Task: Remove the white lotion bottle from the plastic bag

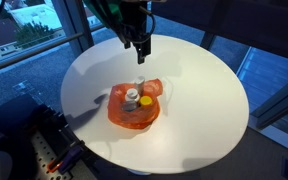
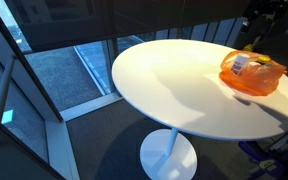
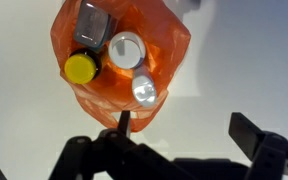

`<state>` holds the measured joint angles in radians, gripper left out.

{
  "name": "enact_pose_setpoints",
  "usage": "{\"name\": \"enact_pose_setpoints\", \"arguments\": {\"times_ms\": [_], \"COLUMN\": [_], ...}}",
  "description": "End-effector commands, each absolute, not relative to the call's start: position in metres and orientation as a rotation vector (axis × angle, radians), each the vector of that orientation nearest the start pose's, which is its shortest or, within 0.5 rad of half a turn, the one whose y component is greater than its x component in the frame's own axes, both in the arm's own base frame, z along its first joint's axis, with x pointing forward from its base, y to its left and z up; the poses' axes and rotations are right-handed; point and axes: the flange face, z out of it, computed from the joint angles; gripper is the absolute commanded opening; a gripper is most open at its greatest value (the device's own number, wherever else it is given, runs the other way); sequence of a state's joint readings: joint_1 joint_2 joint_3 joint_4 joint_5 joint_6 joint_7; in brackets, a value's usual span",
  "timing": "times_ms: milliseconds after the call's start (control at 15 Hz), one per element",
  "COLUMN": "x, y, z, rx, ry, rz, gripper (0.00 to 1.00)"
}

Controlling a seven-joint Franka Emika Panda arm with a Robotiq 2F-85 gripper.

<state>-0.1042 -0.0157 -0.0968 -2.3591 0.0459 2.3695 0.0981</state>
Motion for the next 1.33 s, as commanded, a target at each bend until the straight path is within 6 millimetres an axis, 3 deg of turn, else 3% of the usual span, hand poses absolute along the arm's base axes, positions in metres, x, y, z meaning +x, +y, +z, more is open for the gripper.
{"name": "enact_pose_setpoints", "arguments": {"times_ms": [0,867,933,1267], "x": [0.487,0.493,0.493,0.495], "y": [-0.109,-0.119,-0.119,-0.12], "z": [0.316,0.24,0.236,0.235], "rx": [-3.083,-3.138,-3.14,-3.144], "ry": [0.384,0.211,0.208,0.206], "rz": [-0.036,-0.02,-0.023,-0.04], "gripper": [1.0,1.0,0.81,0.4]}}
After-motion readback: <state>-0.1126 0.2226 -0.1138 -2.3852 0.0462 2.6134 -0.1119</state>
